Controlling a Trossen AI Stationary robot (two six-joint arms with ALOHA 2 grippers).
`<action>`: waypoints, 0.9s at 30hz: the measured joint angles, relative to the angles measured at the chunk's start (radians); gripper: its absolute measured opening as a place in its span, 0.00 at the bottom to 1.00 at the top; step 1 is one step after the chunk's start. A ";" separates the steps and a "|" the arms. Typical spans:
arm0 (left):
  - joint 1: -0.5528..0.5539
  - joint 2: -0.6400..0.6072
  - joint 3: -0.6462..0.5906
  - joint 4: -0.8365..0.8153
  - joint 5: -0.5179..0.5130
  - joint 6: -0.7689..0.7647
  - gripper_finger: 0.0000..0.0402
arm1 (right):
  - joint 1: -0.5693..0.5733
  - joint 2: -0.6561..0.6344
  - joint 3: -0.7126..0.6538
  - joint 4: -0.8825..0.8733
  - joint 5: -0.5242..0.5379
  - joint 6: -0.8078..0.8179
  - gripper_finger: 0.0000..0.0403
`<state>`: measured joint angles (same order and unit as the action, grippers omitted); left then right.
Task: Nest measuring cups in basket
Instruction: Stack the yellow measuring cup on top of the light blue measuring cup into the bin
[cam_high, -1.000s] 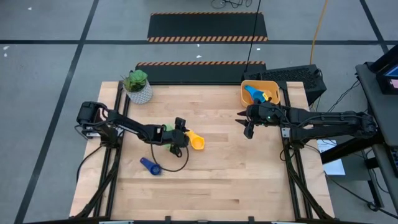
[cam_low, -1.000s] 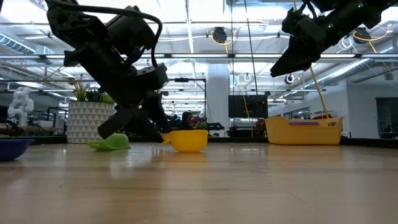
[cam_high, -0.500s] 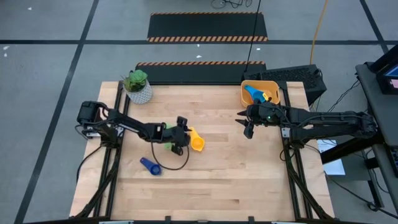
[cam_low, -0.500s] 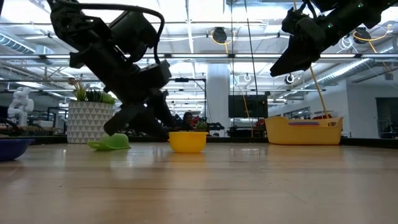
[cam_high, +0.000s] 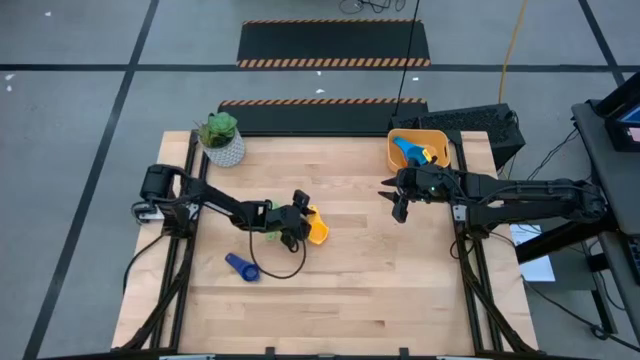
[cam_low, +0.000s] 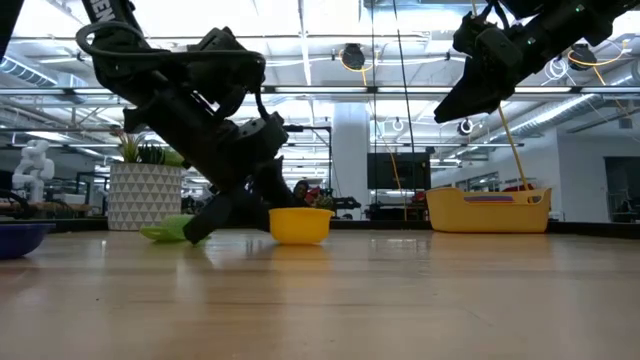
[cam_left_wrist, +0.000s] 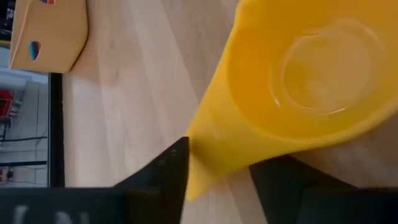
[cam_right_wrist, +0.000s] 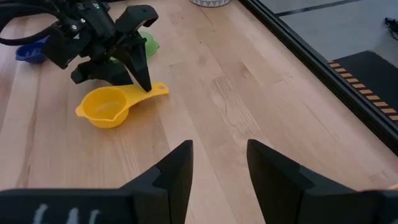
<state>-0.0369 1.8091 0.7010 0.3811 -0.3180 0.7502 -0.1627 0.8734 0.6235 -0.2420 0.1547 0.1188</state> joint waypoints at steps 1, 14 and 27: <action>0.002 0.000 0.000 0.003 -0.001 0.000 0.38 | 0.000 0.000 0.000 0.000 0.000 0.000 0.36; 0.015 -0.008 -0.002 0.129 -0.039 -0.010 0.04 | 0.000 0.000 0.000 0.006 0.000 0.000 0.36; 0.026 -0.009 0.048 0.160 -0.140 0.034 0.02 | -0.002 0.000 0.000 0.016 0.006 0.102 0.36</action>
<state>-0.0109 1.8000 0.7492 0.5412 -0.4585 0.7846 -0.1646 0.8734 0.6235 -0.2258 0.1606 0.2208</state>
